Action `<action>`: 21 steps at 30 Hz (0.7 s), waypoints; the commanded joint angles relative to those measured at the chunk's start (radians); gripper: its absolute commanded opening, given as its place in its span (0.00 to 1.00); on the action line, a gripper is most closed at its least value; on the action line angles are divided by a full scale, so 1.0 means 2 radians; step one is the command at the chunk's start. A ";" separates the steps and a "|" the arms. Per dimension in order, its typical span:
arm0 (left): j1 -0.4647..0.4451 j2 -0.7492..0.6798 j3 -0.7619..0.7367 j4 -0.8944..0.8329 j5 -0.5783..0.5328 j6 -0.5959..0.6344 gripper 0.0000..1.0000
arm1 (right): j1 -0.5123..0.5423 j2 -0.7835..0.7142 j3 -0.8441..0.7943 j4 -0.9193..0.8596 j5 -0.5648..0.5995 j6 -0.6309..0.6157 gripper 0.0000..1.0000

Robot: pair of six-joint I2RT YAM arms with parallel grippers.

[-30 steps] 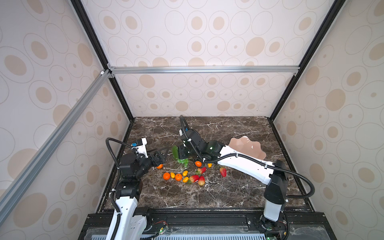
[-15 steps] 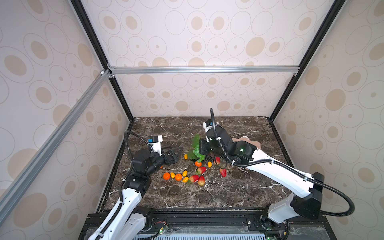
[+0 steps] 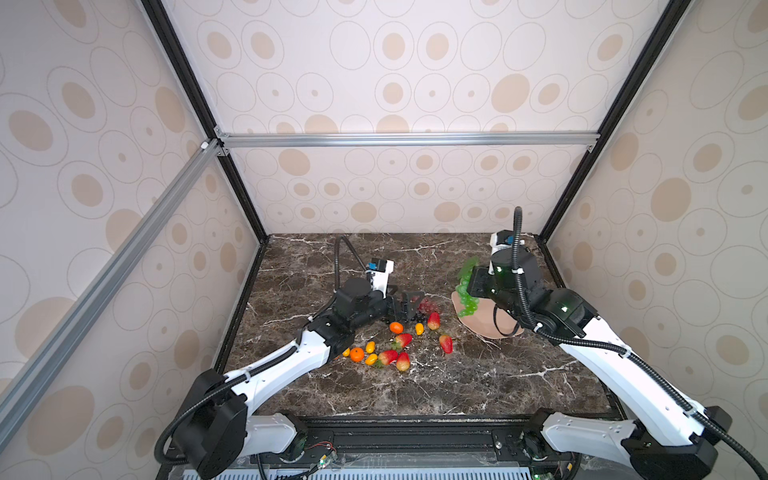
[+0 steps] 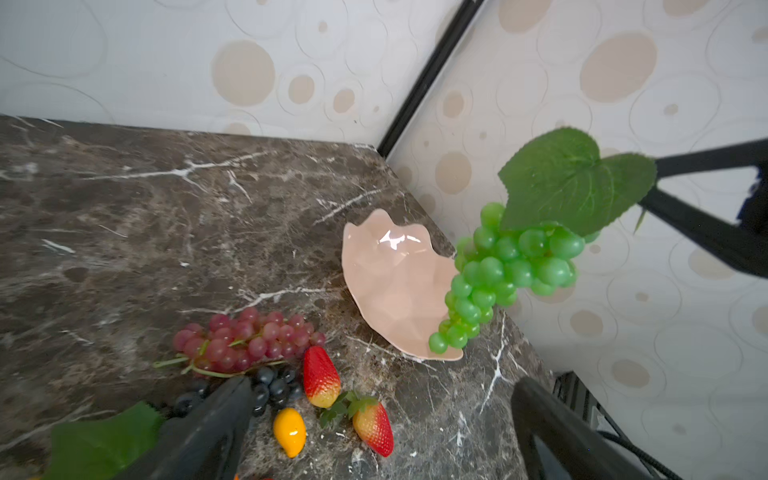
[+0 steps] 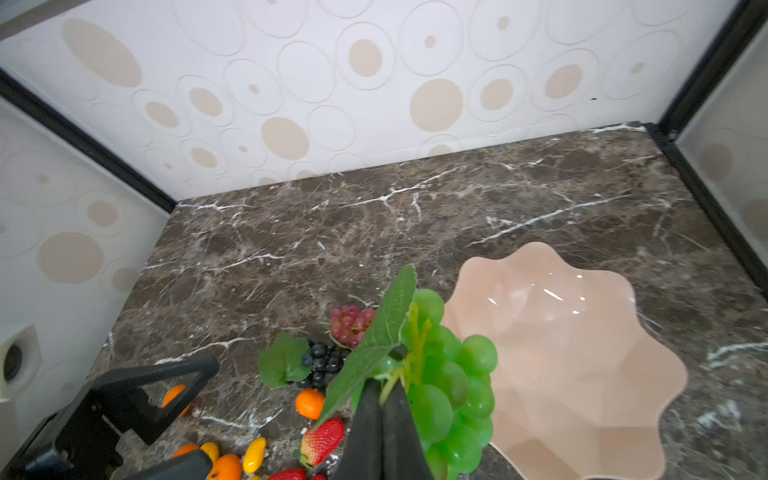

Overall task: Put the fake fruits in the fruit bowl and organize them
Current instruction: 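Carry the grapes over the bowl with the right gripper while the left arm reaches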

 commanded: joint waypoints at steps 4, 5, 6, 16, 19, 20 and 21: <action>-0.052 0.109 0.104 -0.001 -0.065 0.029 0.98 | -0.068 -0.016 -0.017 -0.029 -0.032 -0.017 0.00; -0.056 0.126 0.120 -0.007 -0.068 0.031 0.98 | -0.078 -0.017 -0.020 -0.027 -0.037 -0.019 0.00; -0.060 0.144 0.136 -0.011 -0.069 0.032 0.98 | -0.091 -0.017 -0.022 -0.027 -0.046 -0.023 0.00; -0.073 0.274 0.244 -0.057 -0.111 0.034 0.98 | -0.200 0.016 -0.034 -0.008 -0.159 -0.036 0.00; -0.073 0.300 0.267 -0.071 -0.121 0.038 0.98 | -0.220 0.034 -0.038 0.003 -0.183 -0.036 0.00; -0.073 0.308 0.272 -0.074 -0.121 0.039 0.98 | -0.224 0.039 -0.038 0.006 -0.187 -0.038 0.00; -0.073 0.315 0.278 -0.078 -0.122 0.041 0.98 | -0.228 0.044 -0.038 0.008 -0.191 -0.038 0.00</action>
